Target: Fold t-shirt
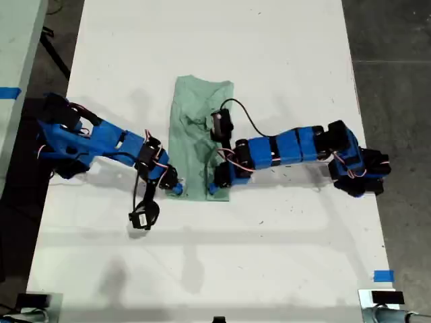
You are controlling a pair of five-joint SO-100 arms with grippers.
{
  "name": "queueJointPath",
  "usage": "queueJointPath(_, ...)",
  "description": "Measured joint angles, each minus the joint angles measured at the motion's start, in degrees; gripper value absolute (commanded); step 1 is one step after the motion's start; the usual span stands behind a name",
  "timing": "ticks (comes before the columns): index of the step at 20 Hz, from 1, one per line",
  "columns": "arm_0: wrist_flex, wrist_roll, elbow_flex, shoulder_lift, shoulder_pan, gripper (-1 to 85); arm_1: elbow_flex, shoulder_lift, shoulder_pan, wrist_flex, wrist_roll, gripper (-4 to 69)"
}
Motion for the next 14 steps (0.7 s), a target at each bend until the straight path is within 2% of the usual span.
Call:
queueJointPath(2, 0.09, -0.18, -4.48, -5.8, 0.26, 1.5, -0.44, -3.43, -0.35, -1.85, 0.26, 12.8)
queueJointPath(4, 2.9, 0.0, -10.02, -9.84, 0.0, 0.0, -2.81, -5.8, -0.88, -3.78, 0.79, 2.1)
queueJointPath(9, 6.5, 0.18, -14.59, -11.95, -0.09, 0.0, -4.39, -6.77, -1.41, -3.69, 2.55, -1.1)
queueJointPath(14, 18.46, 2.37, -29.79, -12.57, 2.55, 0.0, -3.34, -1.76, -3.16, 2.2, 2.99, -1.3)
